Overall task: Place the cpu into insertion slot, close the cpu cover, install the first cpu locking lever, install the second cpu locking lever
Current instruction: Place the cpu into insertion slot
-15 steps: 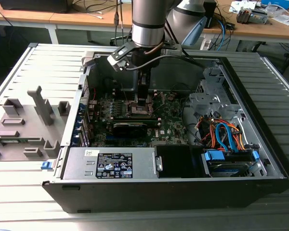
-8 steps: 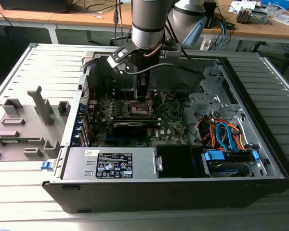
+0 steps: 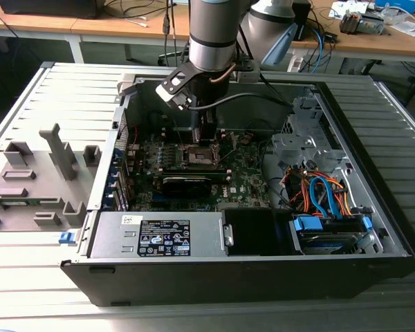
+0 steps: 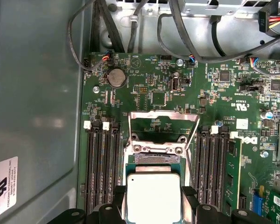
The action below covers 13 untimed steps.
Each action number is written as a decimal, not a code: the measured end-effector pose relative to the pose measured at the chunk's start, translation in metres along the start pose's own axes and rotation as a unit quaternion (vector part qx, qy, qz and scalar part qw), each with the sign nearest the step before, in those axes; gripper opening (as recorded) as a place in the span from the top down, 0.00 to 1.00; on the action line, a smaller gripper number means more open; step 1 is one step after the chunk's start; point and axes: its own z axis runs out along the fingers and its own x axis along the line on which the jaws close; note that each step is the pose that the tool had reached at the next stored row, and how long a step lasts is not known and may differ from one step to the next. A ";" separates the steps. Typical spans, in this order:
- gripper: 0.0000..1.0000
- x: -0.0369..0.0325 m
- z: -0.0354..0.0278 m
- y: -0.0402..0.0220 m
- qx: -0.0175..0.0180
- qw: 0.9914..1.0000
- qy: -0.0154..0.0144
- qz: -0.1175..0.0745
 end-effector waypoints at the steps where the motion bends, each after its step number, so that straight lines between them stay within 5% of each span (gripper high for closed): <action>1: 0.45 0.0000 0.0000 0.0000 0.000 1.000 0.000 0.000; 13: 0.45 0.0000 0.0063 -0.0017 0.000 1.000 0.000 0.000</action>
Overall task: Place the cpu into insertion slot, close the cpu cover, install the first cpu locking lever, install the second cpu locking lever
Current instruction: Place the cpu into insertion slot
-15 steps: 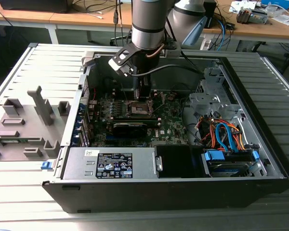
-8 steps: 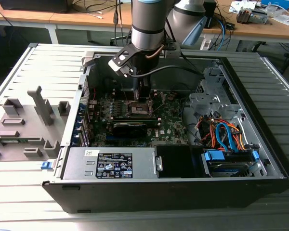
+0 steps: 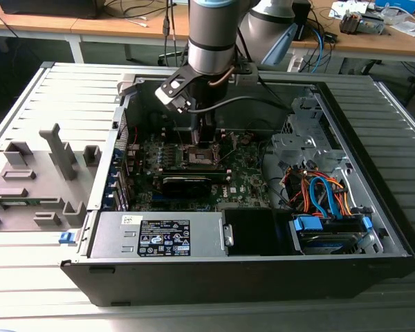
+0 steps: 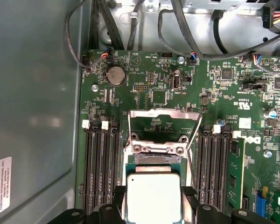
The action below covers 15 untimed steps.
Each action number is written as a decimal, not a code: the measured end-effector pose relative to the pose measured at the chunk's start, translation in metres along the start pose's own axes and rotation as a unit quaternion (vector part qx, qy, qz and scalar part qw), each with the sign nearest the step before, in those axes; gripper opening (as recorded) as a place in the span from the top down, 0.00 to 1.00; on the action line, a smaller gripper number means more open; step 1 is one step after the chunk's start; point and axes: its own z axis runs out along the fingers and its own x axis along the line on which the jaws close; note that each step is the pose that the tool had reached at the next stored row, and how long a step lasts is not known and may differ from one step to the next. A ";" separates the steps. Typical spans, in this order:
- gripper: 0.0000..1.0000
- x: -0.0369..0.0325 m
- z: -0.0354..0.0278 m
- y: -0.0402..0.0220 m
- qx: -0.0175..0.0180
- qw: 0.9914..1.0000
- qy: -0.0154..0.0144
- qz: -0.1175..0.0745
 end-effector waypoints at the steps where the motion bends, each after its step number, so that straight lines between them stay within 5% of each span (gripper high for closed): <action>1: 0.45 0.0000 0.0002 -0.0003 0.000 1.000 0.000 0.000; 15: 0.45 0.0000 0.0033 -0.0009 0.000 1.000 0.000 0.014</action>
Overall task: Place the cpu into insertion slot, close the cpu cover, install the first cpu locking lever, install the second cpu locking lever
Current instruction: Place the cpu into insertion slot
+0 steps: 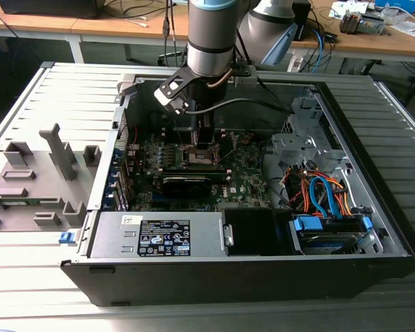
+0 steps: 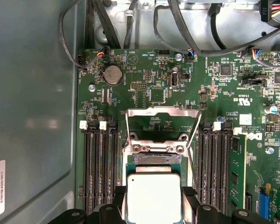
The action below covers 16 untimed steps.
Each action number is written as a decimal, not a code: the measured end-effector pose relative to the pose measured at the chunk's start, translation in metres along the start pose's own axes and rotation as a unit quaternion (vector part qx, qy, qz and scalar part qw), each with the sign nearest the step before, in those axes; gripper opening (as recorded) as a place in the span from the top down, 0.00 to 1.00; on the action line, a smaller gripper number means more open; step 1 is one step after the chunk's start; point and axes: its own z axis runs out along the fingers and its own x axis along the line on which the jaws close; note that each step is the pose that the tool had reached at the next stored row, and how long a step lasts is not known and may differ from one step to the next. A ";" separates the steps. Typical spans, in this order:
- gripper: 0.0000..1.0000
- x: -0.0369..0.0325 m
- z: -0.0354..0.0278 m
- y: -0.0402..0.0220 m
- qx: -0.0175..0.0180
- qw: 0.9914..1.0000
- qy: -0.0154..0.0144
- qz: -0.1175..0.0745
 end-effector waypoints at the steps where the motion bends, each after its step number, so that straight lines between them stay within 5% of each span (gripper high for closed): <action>1: 0.45 0.0000 0.0002 0.0000 0.000 1.000 0.000 0.000; 16: 0.45 -0.0001 0.0037 0.0001 0.000 1.000 0.000 0.000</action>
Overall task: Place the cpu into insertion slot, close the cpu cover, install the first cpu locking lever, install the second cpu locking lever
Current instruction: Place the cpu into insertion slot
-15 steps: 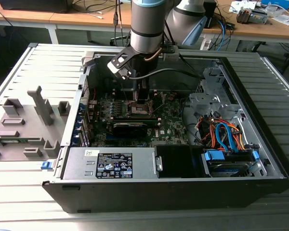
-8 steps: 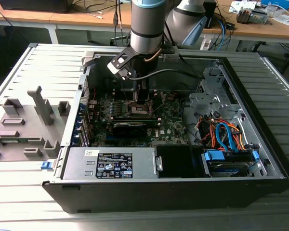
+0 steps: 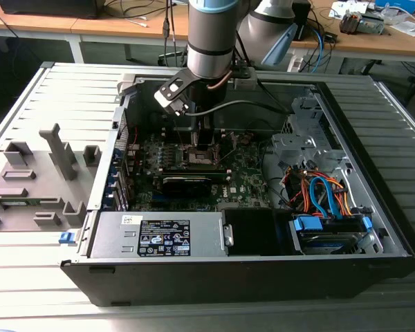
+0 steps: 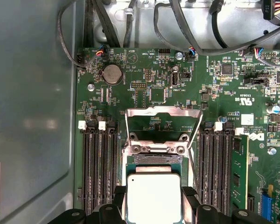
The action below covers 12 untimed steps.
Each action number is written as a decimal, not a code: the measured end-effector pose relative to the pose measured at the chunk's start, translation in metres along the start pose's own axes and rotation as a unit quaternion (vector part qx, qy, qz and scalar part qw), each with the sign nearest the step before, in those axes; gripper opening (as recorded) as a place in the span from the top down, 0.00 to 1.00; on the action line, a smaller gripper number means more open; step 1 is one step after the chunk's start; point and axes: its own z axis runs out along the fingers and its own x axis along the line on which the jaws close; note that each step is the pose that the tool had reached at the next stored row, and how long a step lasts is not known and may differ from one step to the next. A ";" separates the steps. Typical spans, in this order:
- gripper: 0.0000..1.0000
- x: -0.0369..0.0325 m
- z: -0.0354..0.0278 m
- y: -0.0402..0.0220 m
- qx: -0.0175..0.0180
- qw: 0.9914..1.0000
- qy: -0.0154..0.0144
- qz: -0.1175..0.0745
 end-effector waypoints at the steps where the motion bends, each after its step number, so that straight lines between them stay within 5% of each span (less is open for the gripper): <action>1: 0.45 0.0000 0.0004 0.0000 0.000 1.000 0.000 0.000; 12: 0.45 0.0000 0.0021 0.0000 0.000 1.000 0.000 0.000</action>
